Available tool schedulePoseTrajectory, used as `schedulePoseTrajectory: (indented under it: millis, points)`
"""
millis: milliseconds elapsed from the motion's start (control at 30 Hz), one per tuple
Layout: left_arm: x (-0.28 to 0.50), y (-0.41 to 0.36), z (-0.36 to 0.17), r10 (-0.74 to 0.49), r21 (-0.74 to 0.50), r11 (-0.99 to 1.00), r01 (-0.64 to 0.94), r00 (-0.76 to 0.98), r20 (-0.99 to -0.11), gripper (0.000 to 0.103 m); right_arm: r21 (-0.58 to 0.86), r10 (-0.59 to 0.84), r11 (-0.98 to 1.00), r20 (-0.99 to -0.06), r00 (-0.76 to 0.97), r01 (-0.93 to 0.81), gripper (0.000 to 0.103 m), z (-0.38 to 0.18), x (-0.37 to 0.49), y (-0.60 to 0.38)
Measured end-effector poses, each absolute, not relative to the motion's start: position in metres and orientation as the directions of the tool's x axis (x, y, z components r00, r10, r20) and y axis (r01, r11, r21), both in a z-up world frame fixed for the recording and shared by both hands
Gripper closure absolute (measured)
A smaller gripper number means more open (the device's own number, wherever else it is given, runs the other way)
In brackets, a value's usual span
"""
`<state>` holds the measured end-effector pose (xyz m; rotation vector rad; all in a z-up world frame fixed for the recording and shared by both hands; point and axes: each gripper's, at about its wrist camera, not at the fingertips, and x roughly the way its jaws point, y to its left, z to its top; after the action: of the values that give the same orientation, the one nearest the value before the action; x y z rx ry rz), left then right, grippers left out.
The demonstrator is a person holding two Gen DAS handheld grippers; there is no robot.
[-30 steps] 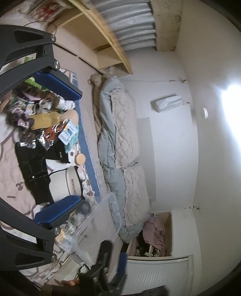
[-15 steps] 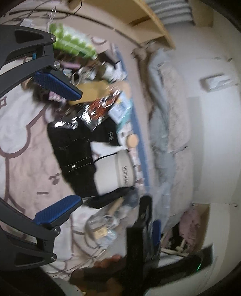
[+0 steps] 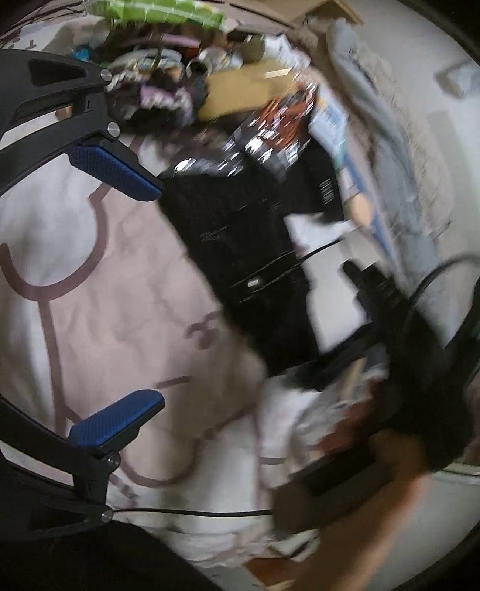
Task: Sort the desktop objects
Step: 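Lower the right gripper toward the black suede glove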
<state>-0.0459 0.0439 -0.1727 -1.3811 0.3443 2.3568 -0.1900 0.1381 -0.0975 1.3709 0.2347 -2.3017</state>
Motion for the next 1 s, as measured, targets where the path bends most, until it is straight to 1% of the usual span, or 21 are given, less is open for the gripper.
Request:
schedulePoseTrajectory:
  millis: [233, 400, 567, 767, 933, 1000]
  points:
    - [-0.04, 0.035, -0.21, 0.172, 0.034, -0.879, -0.476, -0.382, -0.908, 0.0, 0.098, -0.267, -0.896, -0.897, -0.352, 0.432, 0.086, -0.124, -0.217, 0.136]
    - [-0.038, 0.027, -0.231, 0.145, 0.049, -0.876, -0.48, -0.358, -0.923, 0.0, 0.085, -0.237, -0.905, -0.914, -0.329, 0.417, 0.087, -0.144, -0.234, 0.131]
    - [-0.03, 0.023, -0.241, 0.151, 0.049, -0.865, -0.499, -0.352, -0.924, 0.0, 0.08, -0.224, -0.905, -0.925, -0.308, 0.418, 0.087, -0.157, -0.244, 0.123]
    - [-0.036, 0.008, -0.245, 0.206, -0.057, -0.886, -0.46, -0.28, -0.938, 0.0, 0.057, -0.198, -0.891, -0.942, -0.272, 0.451, 0.087, -0.17, -0.243, 0.107]
    - [-0.034, 0.007, -0.239, 0.202, -0.052, -0.883, -0.467, -0.279, -0.939, 0.0, 0.036, -0.184, -0.874, -0.947, -0.262, 0.485, 0.087, -0.174, -0.23, 0.105]
    - [-0.034, 0.005, -0.235, 0.203, -0.058, -0.886, -0.46, -0.273, -0.94, 0.0, 0.048, -0.191, -0.871, -0.95, -0.247, 0.488, 0.087, -0.174, -0.225, 0.109]
